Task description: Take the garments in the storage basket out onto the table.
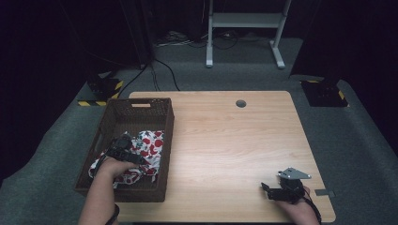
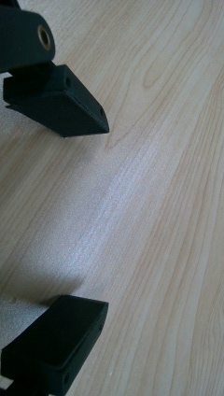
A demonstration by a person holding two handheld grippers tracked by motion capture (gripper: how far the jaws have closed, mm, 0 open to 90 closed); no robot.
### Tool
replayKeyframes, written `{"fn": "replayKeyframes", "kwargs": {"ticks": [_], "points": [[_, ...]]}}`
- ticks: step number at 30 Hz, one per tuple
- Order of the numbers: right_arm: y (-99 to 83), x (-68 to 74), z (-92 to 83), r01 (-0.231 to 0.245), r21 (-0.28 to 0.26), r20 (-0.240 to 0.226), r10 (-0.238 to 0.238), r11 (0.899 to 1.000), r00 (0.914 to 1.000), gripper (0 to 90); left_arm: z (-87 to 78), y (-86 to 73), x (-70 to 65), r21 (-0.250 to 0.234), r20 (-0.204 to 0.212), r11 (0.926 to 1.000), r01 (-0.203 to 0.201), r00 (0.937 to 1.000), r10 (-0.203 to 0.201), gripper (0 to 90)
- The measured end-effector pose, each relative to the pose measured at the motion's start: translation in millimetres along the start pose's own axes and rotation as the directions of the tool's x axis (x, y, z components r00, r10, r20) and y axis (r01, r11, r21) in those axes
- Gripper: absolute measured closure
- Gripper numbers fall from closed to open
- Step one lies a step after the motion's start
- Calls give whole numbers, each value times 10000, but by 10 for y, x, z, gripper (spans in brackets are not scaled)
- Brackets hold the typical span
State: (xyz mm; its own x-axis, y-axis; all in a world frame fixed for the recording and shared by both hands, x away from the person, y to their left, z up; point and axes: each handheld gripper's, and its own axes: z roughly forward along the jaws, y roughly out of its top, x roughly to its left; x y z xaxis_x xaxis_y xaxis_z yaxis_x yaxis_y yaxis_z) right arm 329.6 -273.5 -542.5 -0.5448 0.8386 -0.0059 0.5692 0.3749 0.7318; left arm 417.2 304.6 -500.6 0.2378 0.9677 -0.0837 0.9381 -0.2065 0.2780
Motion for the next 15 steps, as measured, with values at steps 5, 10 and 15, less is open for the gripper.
{"fn": "replayKeyframes", "kwargs": {"ticks": [5,10,15], "points": [[0,0,0,0,0,0,0,10000,10000,125,56,-11,-79,475,393,9972,-581,9976,562,0],[0,1,0,0,0,-2,0,10000,10000,125,51,-37,-86,268,281,9977,-617,9977,610,6],[0,0,0,3,2,-11,-3,10000,10000,125,-32,-34,-133,-126,221,9941,-1081,9939,1083,180]]}}
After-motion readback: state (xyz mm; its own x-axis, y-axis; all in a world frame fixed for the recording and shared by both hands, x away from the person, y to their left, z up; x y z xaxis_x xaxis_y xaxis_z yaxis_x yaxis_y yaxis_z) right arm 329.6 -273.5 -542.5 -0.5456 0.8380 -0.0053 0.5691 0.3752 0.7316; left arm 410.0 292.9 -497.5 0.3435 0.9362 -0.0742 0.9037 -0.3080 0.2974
